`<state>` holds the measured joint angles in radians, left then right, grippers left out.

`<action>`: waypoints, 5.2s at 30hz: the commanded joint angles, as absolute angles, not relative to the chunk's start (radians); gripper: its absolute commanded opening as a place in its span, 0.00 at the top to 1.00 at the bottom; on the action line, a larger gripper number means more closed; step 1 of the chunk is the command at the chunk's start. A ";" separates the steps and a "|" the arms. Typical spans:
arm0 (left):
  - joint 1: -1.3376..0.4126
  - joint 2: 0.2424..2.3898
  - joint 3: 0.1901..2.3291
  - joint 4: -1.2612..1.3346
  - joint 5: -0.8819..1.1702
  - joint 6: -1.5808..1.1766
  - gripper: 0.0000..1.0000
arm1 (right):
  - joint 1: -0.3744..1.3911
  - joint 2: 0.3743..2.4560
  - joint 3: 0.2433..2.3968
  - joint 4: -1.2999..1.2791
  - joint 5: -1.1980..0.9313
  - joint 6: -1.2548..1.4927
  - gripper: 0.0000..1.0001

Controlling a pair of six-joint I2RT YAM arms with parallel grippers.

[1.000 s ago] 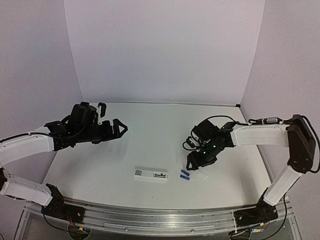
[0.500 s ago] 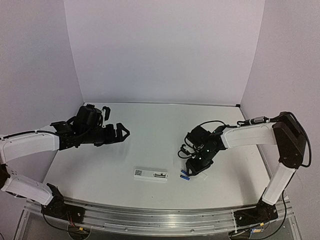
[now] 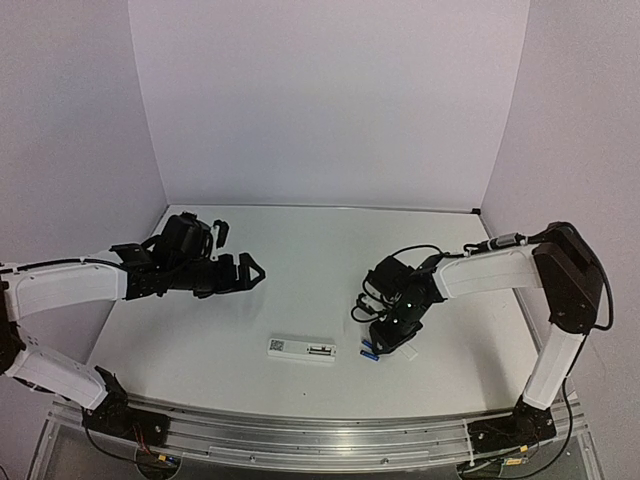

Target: Load the batteries into the remote control

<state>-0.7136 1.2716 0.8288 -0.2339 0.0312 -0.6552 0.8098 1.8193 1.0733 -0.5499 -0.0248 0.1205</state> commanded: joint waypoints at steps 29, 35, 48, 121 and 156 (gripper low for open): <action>-0.715 1.327 0.805 -0.301 0.144 -0.705 0.00 | 0.861 1.809 1.096 -0.528 0.057 0.015 1.00; -0.715 1.372 0.788 -0.323 0.229 -0.721 0.06 | 0.885 1.744 1.133 -0.570 -0.035 -0.144 1.00; -0.716 1.495 0.729 -0.161 0.414 -0.750 0.35 | 0.986 1.913 1.433 -0.798 -0.019 -0.382 1.00; -0.758 1.640 0.617 0.112 0.464 -0.824 0.77 | 1.127 2.311 1.905 -1.106 0.290 -0.480 1.00; -0.770 1.666 0.632 0.112 0.465 -0.831 0.84 | 1.131 2.390 1.990 -1.125 0.274 -0.333 0.99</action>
